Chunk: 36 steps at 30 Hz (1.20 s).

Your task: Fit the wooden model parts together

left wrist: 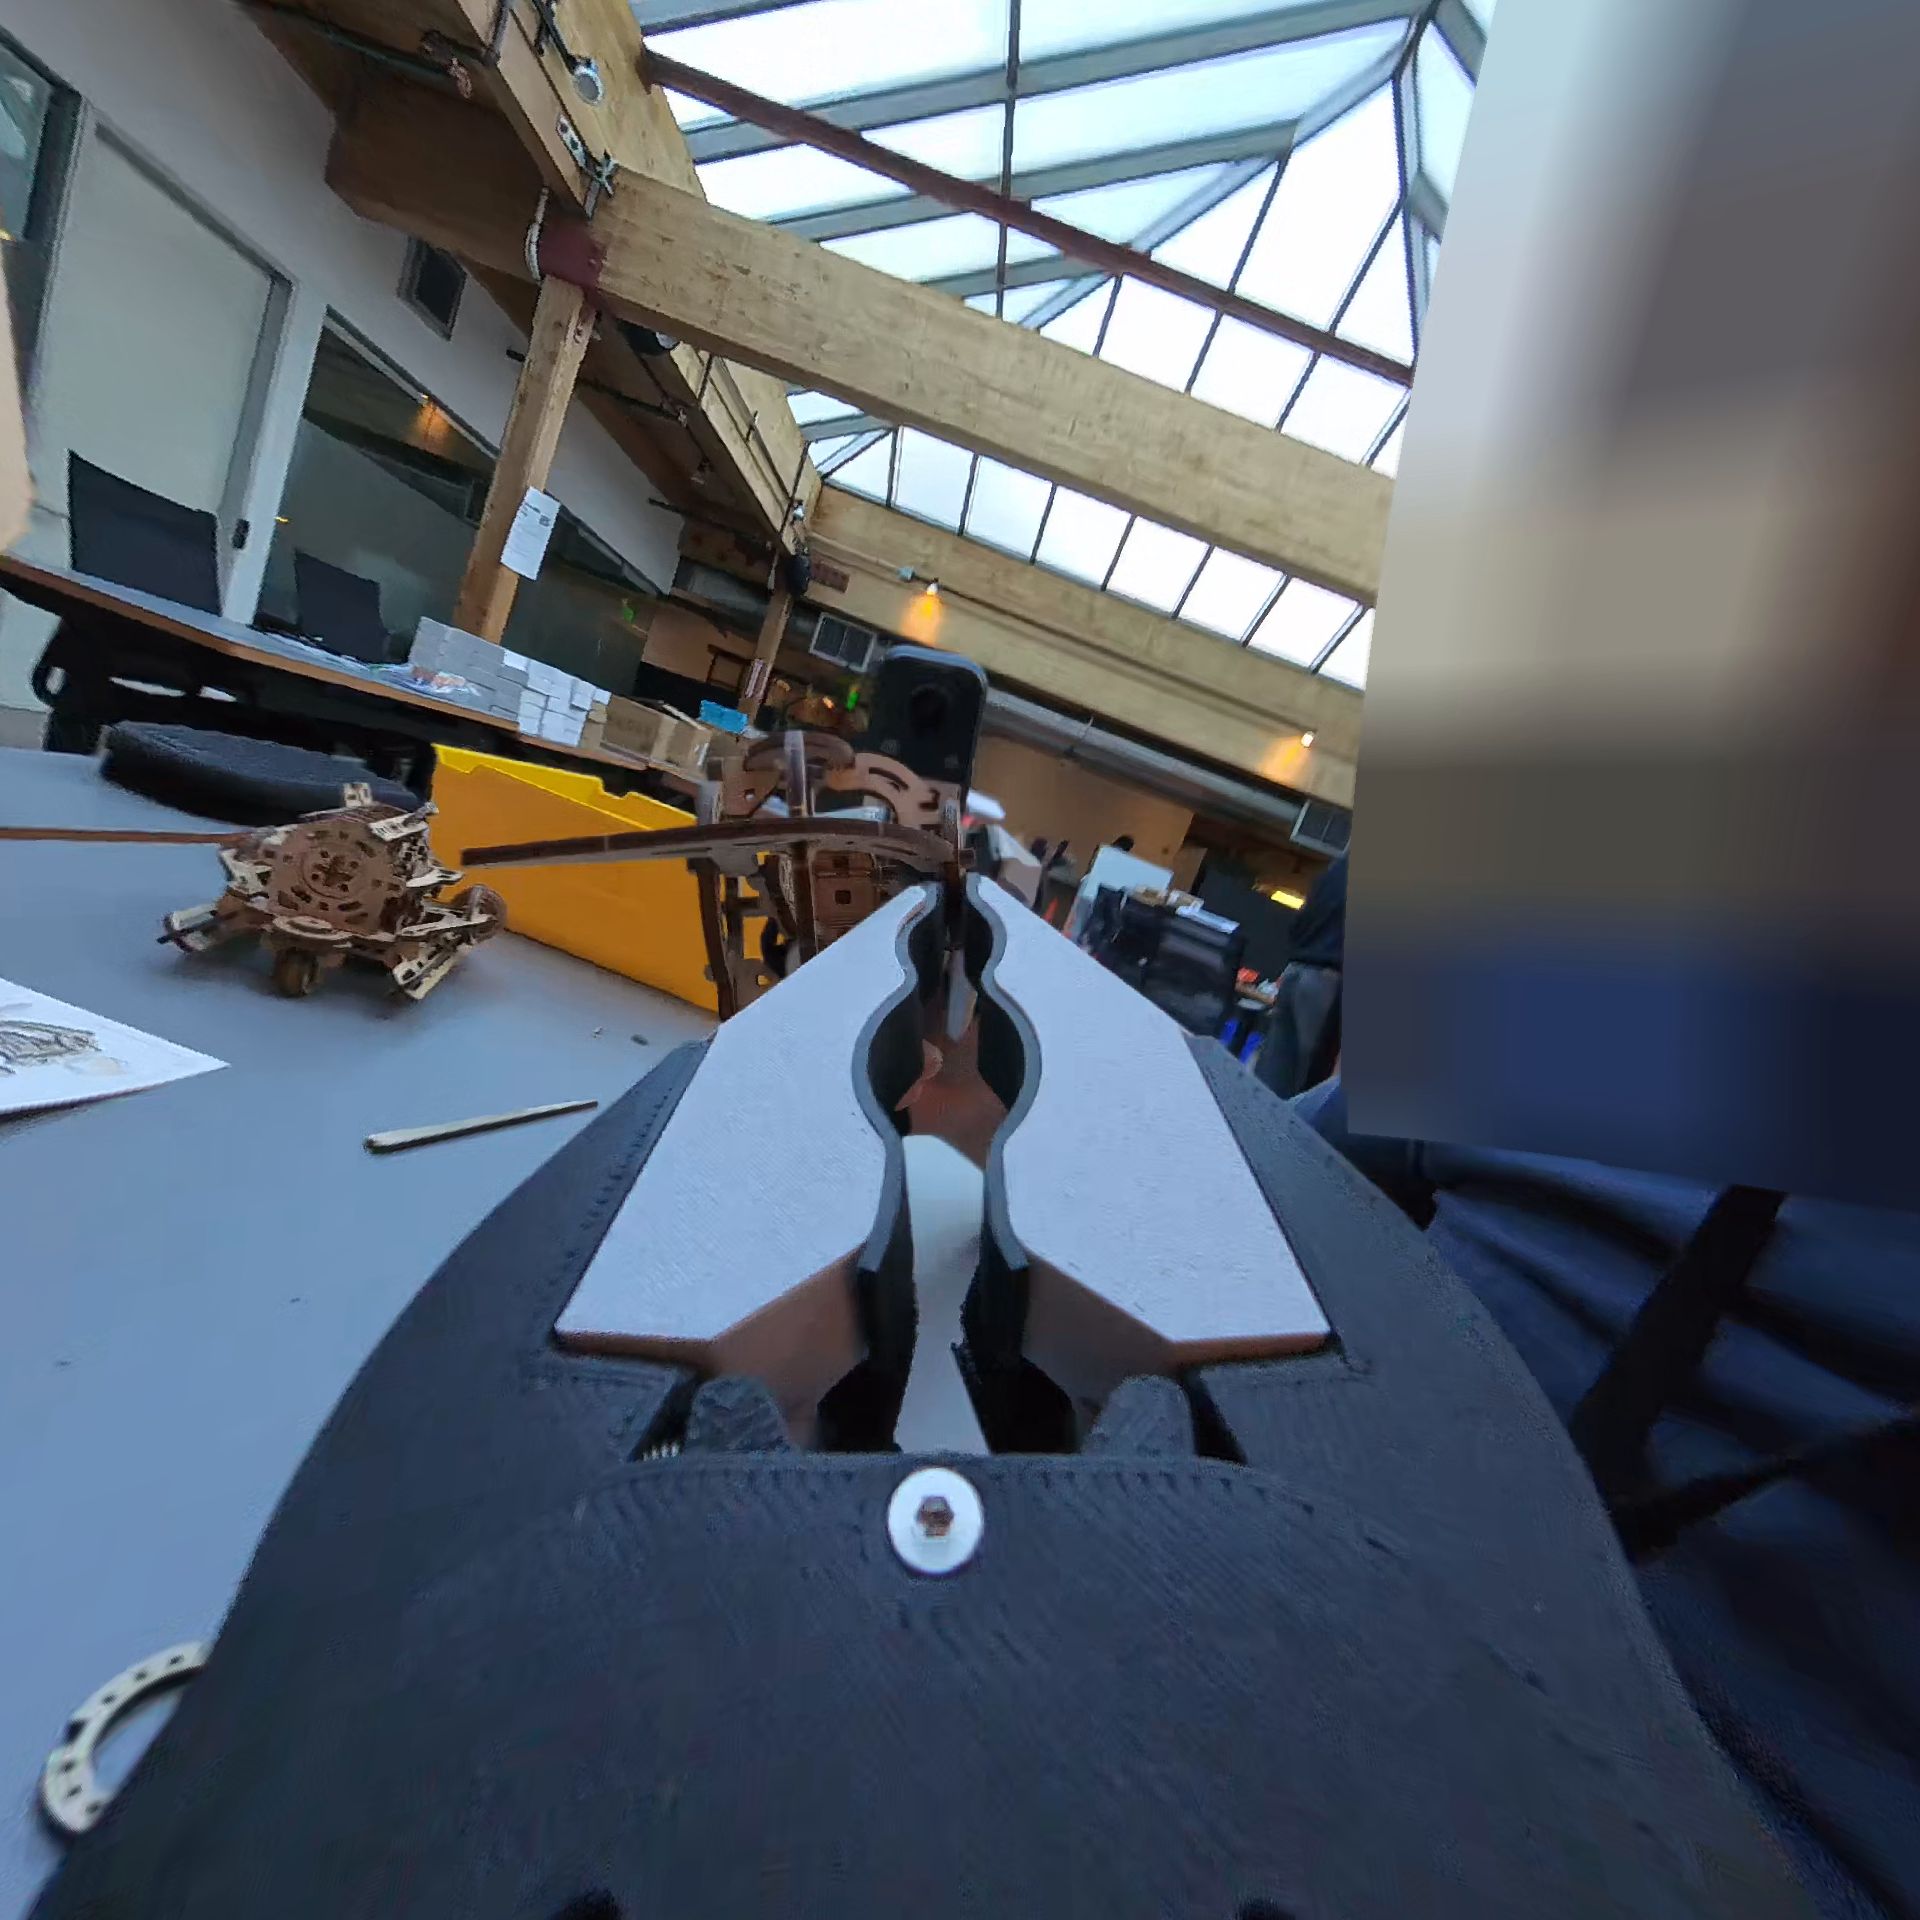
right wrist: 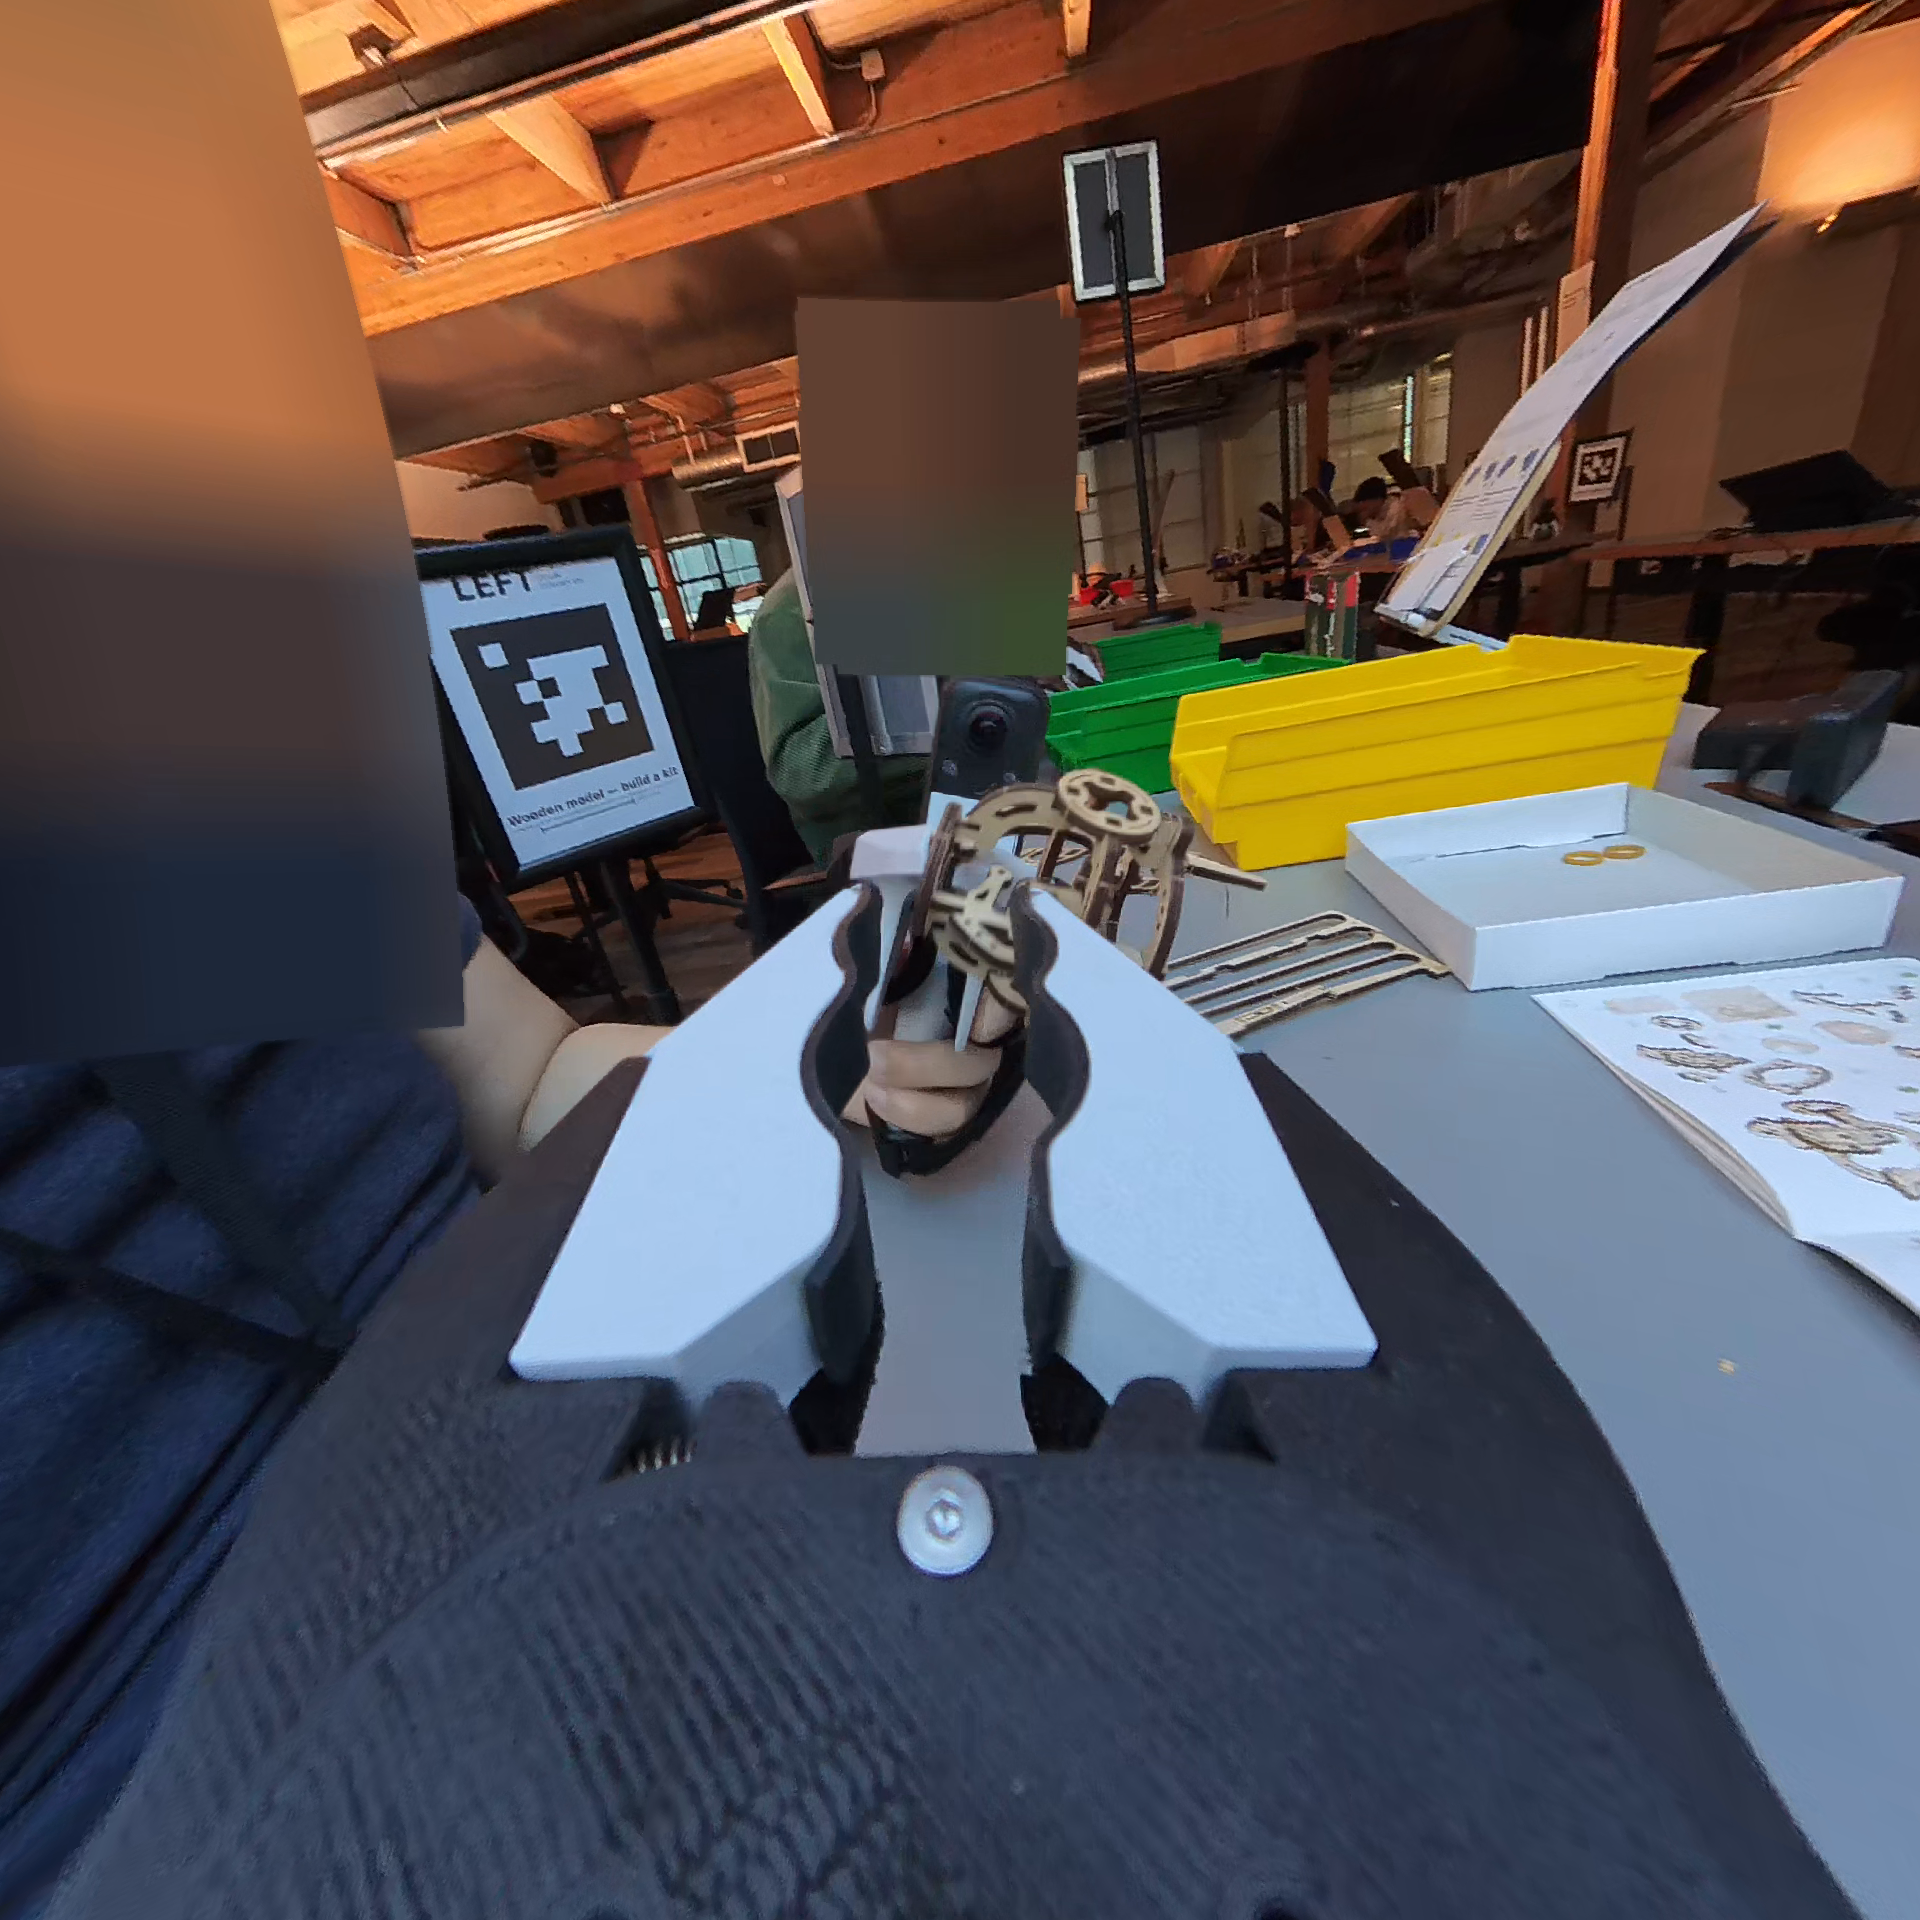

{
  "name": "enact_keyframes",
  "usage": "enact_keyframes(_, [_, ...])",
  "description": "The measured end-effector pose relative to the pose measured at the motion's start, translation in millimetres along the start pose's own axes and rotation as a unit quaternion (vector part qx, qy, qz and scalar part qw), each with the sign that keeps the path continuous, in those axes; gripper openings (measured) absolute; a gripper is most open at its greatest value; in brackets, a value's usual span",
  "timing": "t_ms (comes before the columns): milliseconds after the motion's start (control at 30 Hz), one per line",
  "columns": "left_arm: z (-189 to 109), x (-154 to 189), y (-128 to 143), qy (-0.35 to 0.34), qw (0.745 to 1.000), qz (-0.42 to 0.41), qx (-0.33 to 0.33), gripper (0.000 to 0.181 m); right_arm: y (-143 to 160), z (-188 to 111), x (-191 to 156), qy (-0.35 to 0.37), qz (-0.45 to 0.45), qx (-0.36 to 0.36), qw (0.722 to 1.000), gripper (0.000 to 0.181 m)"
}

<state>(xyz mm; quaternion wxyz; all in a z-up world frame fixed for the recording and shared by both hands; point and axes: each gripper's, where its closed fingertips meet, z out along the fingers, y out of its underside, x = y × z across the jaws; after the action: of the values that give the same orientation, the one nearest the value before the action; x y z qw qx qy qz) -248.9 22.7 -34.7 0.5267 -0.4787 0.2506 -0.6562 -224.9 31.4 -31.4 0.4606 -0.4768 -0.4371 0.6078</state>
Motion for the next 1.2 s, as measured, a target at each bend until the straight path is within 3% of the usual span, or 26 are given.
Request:
enact_keyframes(100, [-9,-9,-7,0.005,0.998,-0.064,0.02,0.0,-9,-10,7,0.03,-0.03,0.013,0.999,0.021])
enact_keyframes(400, [-4,-23,24,-0.016,0.986,-0.15,-0.067,0.0,-2,-19,26,0.074,-0.066,-0.013,0.995,0.032])
enact_keyframes(567, [-5,-21,35,-0.015,0.972,-0.213,-0.098,0.0,13,-22,27,0.097,-0.186,-0.083,0.974,0.03])
enact_keyframes(833, [-13,-32,50,-0.053,0.951,-0.281,-0.122,0.0,45,-15,24,0.086,-0.257,-0.17,0.947,0.026])
enact_keyframes(1000, [-16,-37,50,-0.066,0.949,-0.287,-0.116,0.0,57,-12,27,0.081,-0.208,-0.188,0.956,0.026])
enact_keyframes(1200, [-17,-38,48,-0.072,0.95,-0.284,-0.112,0.0,46,-14,29,0.086,-0.165,-0.162,0.969,0.025])
